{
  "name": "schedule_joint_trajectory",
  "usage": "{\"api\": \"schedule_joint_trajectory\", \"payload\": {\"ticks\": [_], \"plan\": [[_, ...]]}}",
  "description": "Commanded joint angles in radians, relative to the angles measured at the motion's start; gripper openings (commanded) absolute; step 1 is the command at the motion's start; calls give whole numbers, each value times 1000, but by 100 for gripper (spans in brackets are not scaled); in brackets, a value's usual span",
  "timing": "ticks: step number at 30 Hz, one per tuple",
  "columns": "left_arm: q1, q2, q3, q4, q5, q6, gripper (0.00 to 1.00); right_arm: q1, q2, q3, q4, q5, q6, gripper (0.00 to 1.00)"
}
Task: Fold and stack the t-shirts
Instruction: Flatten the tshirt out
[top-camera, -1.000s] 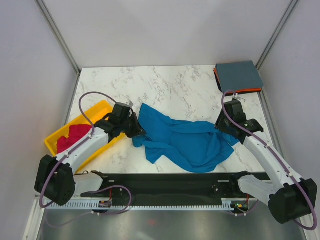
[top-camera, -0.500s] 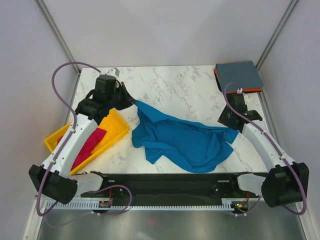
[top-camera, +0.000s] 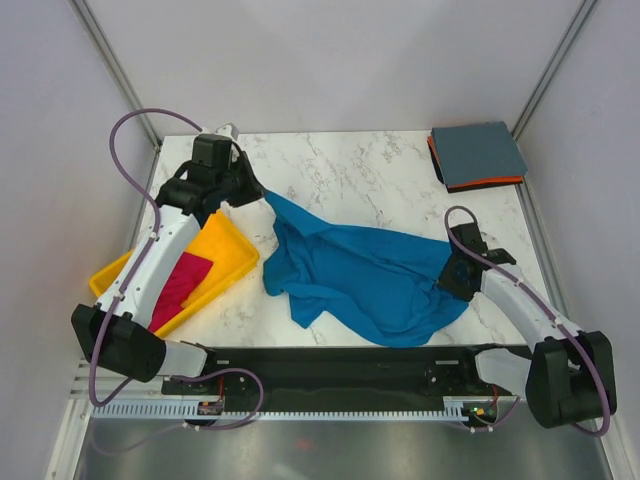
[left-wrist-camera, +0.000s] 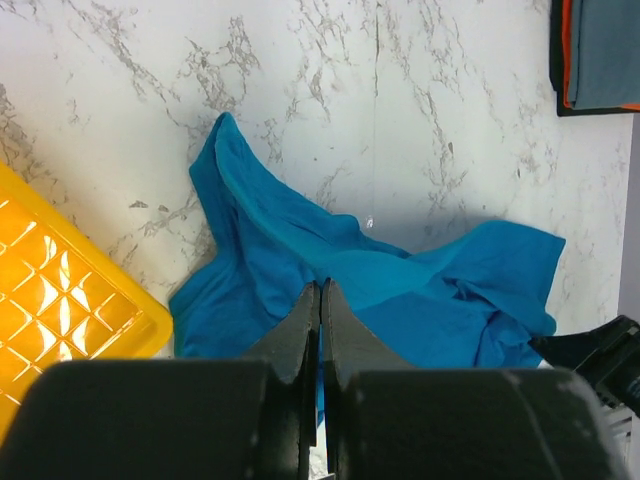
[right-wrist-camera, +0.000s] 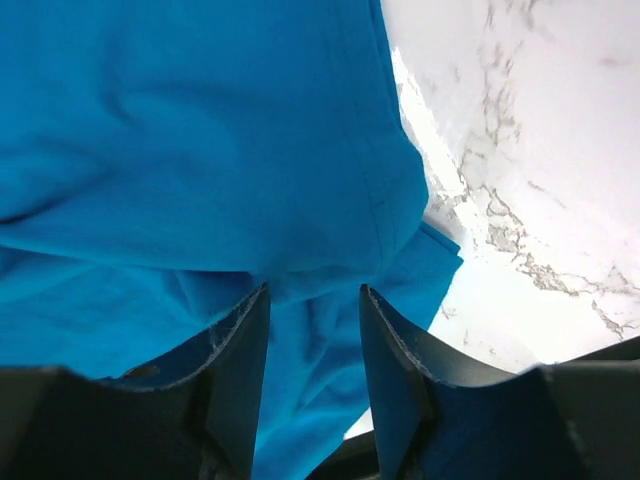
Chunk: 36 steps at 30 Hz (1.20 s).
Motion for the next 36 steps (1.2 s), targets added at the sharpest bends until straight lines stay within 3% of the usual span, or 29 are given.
{"api": "schedule_joint_trajectory", "payload": {"ticks": [1, 8, 16, 24, 36], "plan": [[4, -4, 30, 9, 41, 56, 2, -1, -34, 136, -35, 77, 94, 50], [4, -27, -31, 41, 106, 59, 2, -73, 161, 371, -101, 177, 332, 50], [4, -82, -125, 82, 143, 59, 2, -194, 469, 529, -118, 179, 466, 46], [4, -111, -160, 96, 158, 63, 2, -232, 601, 626, -159, 202, 574, 47], [4, -126, -206, 125, 181, 52, 2, -254, 764, 741, -247, 102, 728, 49]]}}
